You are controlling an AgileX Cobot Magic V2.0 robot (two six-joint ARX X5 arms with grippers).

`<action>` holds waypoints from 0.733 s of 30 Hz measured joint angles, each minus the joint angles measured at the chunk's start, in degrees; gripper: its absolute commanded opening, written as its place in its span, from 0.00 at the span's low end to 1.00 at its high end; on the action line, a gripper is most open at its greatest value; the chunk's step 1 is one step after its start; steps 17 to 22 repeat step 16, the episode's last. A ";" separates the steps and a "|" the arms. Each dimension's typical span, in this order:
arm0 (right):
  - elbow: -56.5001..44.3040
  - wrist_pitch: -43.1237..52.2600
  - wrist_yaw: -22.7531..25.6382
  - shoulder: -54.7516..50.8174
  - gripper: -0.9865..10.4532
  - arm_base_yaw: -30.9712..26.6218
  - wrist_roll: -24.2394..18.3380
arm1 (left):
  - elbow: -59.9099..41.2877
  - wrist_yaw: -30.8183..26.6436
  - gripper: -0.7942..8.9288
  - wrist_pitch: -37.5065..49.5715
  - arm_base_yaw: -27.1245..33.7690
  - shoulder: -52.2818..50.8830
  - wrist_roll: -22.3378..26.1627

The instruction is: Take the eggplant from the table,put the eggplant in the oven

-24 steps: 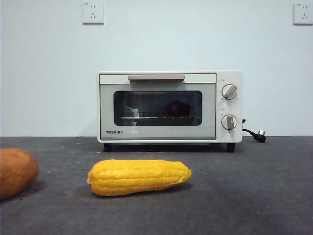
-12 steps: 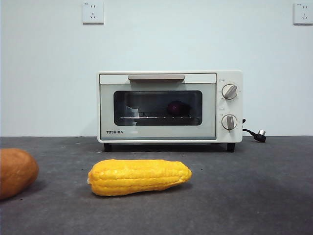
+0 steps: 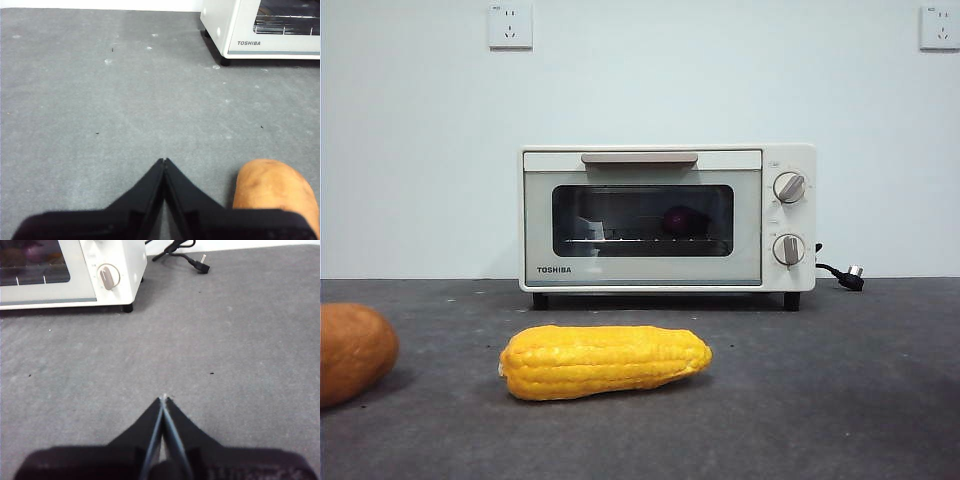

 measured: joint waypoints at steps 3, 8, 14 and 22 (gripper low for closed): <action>-0.11 2.19 -0.02 0.00 0.09 -0.31 0.00 | 0.00 0.00 0.08 0.00 0.00 0.00 0.00; -0.98 4.33 0.07 -0.04 0.09 -0.46 -0.17 | 0.00 0.00 0.08 0.00 0.00 0.00 0.00; -2.58 8.83 0.04 -0.04 0.09 -0.68 -0.17 | 0.00 0.00 0.08 0.00 -0.02 0.00 0.00; -2.58 8.83 0.07 -0.04 0.09 -0.68 -0.15 | 0.00 0.00 0.08 0.00 0.00 0.00 0.00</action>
